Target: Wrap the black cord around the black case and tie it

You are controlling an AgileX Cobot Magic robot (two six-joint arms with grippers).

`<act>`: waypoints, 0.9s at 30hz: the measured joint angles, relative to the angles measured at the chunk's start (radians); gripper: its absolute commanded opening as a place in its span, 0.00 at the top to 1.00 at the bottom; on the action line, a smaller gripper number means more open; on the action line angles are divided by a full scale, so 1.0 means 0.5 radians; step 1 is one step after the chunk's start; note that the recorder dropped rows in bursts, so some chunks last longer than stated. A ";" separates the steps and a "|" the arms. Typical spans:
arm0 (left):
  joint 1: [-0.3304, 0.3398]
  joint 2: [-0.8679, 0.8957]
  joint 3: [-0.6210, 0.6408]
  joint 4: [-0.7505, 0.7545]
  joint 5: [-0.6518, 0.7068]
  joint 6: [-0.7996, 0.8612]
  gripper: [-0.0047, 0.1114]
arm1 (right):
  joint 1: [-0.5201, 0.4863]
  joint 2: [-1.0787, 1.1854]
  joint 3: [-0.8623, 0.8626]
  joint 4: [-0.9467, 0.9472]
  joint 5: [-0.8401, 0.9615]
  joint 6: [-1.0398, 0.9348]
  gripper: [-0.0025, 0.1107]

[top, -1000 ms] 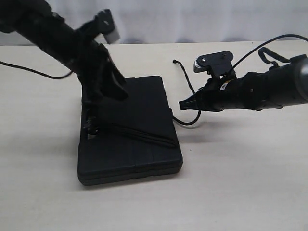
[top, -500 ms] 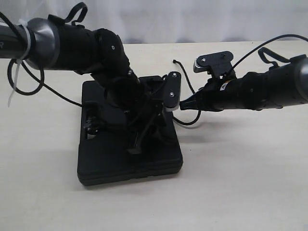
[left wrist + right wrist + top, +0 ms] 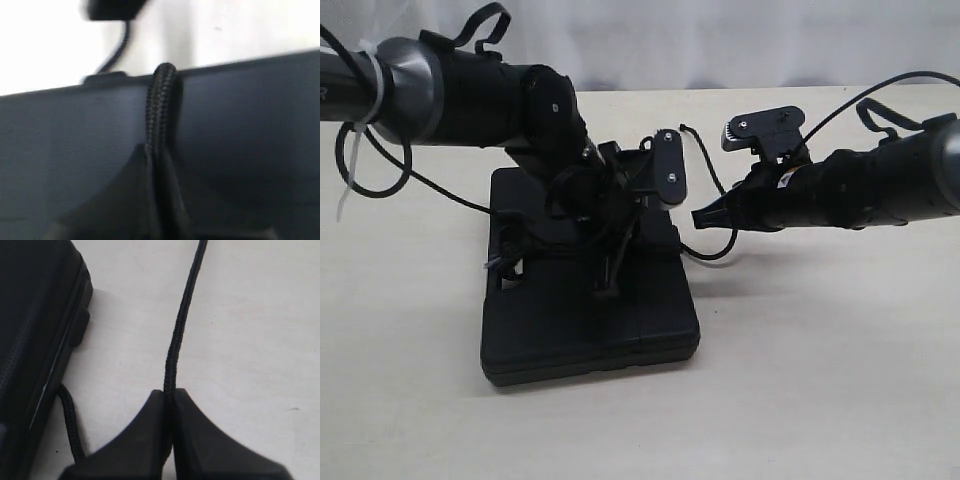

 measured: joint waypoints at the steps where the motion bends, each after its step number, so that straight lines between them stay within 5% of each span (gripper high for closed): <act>1: 0.004 0.000 0.000 0.010 -0.056 -0.056 0.96 | 0.000 0.000 0.000 0.000 0.000 -0.010 0.94; 15: 0.343 0.000 0.000 0.014 -0.710 -1.014 0.96 | 0.000 0.000 0.000 -0.040 -0.259 -0.186 0.94; 27: 0.447 0.000 0.000 0.010 -0.827 -1.099 0.96 | 0.124 -0.103 0.101 -0.285 -0.478 -0.191 0.94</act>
